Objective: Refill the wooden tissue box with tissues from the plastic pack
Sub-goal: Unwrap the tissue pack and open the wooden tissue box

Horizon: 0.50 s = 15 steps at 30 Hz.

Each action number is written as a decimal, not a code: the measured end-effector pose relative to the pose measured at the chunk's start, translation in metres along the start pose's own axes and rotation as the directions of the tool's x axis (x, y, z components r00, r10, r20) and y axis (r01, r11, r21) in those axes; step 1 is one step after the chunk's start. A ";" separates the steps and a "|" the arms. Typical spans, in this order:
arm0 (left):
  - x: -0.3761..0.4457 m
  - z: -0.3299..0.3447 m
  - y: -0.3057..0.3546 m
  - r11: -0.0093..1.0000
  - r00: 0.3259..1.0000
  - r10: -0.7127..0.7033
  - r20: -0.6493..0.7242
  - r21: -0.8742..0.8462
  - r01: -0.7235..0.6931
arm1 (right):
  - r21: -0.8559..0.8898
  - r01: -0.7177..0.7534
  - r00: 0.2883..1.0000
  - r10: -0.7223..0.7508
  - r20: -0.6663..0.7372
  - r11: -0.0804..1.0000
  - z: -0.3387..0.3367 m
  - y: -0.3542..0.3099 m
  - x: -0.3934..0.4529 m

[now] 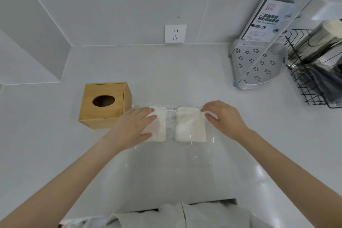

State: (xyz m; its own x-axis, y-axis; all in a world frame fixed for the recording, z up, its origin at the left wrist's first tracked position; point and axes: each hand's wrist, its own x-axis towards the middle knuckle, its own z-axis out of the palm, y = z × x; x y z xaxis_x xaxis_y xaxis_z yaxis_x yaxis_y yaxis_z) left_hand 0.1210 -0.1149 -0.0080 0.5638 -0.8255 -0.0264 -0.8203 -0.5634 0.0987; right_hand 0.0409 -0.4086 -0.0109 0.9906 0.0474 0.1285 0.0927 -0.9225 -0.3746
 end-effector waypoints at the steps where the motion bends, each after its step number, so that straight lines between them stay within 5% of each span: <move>1: -0.009 0.007 -0.001 1.000 1.000 0.019 0.013 0.010 -0.019 | -0.059 0.075 0.997 -0.075 0.010 0.995 0.007 0.001 -0.011; 9: -0.045 0.046 -0.011 0.999 0.991 0.009 0.137 0.050 -0.016 | -0.294 0.236 0.959 -0.172 0.227 0.926 0.050 0.024 -0.061; 15: -0.044 0.047 -0.012 0.998 0.991 -0.029 0.132 -0.056 0.037 | -0.232 0.189 0.942 -0.110 0.317 0.954 0.043 0.027 -0.066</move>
State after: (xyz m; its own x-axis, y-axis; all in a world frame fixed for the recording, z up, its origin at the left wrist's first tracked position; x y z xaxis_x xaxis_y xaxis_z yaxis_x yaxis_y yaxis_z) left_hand 0.1018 -0.0733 -0.0548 0.5701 -0.8058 -0.1604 -0.7920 -0.5909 0.1535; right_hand -0.0178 -0.4199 -0.0693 0.9549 0.2675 -0.1291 0.2527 -0.9600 -0.1204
